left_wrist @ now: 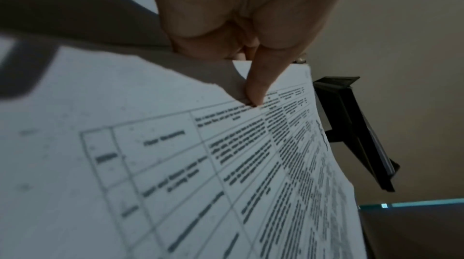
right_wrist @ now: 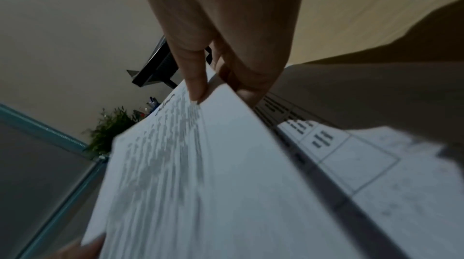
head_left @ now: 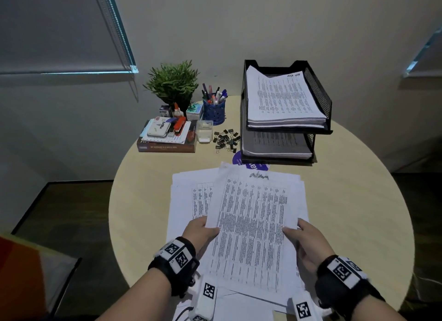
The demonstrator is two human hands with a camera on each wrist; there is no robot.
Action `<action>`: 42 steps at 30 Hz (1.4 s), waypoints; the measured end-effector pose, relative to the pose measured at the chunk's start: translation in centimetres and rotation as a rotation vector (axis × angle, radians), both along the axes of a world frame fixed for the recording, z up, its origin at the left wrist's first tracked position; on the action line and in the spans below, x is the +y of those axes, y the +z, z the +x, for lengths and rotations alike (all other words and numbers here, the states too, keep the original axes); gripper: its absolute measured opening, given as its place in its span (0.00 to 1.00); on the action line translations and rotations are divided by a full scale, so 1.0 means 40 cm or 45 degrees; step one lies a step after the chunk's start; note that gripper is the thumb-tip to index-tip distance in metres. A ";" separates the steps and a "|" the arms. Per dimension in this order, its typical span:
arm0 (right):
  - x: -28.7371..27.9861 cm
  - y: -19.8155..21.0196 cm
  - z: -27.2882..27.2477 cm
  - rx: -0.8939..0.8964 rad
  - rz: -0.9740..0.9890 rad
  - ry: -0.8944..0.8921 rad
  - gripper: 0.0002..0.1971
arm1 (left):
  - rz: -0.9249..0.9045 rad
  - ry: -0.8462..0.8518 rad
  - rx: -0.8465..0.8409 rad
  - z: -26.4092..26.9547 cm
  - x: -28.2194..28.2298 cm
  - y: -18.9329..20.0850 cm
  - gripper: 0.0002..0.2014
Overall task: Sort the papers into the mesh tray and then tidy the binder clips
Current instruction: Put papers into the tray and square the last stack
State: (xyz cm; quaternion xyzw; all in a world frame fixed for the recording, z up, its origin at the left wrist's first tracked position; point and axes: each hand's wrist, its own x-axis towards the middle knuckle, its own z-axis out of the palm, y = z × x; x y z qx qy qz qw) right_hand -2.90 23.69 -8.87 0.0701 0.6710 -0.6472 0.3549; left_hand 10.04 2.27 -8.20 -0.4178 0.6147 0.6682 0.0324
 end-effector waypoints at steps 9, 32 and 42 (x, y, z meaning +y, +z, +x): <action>0.001 0.059 0.036 0.172 0.109 0.221 0.11 | 0.090 0.194 0.145 -0.051 -0.051 0.003 0.16; -0.219 0.378 -0.702 0.683 0.705 -0.061 0.17 | -0.890 -0.068 -0.718 -0.037 -0.169 -0.068 0.48; -0.285 0.354 -0.707 0.901 1.151 0.196 0.07 | -0.914 -0.038 -0.646 -0.036 -0.177 -0.076 0.35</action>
